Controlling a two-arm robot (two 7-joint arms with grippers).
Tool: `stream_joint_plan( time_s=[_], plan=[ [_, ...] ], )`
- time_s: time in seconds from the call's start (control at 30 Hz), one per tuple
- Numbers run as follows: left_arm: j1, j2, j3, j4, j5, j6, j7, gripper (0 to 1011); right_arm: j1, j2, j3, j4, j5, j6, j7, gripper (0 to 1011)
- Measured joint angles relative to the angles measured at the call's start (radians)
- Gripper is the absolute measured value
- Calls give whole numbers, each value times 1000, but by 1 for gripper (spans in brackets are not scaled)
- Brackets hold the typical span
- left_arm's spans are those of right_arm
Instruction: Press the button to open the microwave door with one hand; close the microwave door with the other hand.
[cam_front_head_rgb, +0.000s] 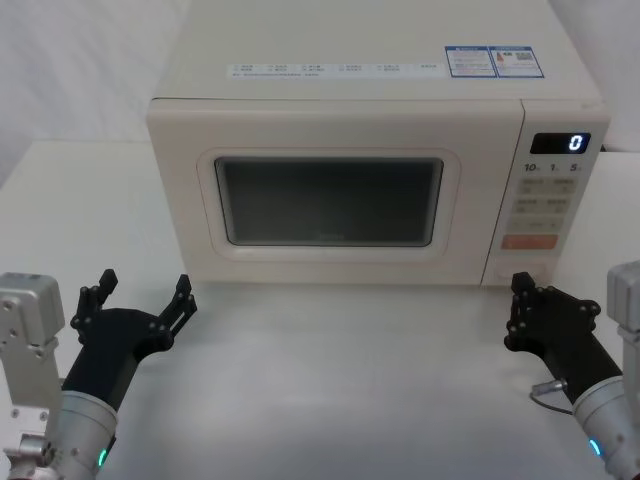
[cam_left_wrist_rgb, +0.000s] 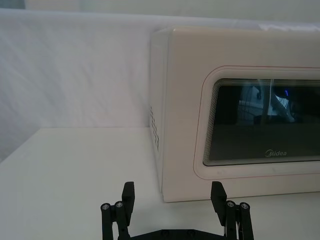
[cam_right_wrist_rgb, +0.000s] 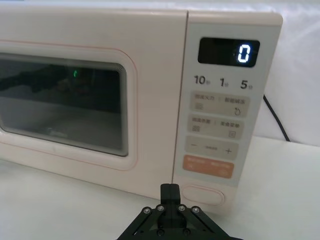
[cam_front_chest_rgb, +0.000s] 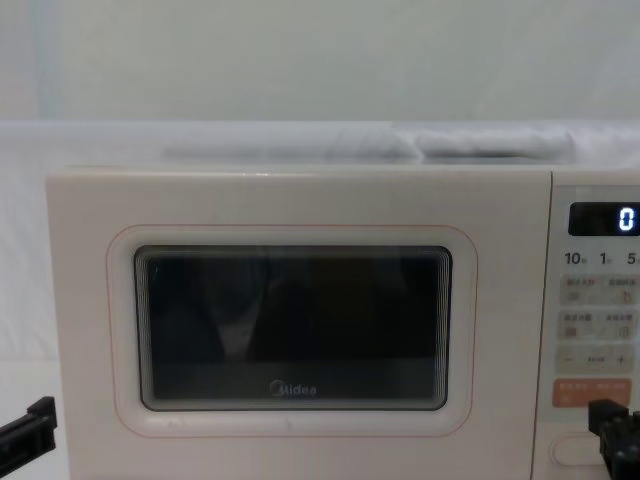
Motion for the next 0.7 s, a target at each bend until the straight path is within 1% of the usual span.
stream_joint_plan(
  time_s=[0.13,0.33,0.37,0.5,0.7],
  plan=[
    [0,0,0,0,0,0,0,1001,19,0,23,10,7,41,25,0],
    [0,0,0,0,0,0,0,1001,55,4,45,36,9,84,59,0],
    [0,0,0,0,0,0,0,1001,55,4,45,36,9,84,59,0],
    [0,0,0,0,0,0,0,1001,86,11,49,64,11,107,84,0],
    [0,0,0,0,0,0,0,1001,118,17,38,102,11,122,113,0]
  ],
)
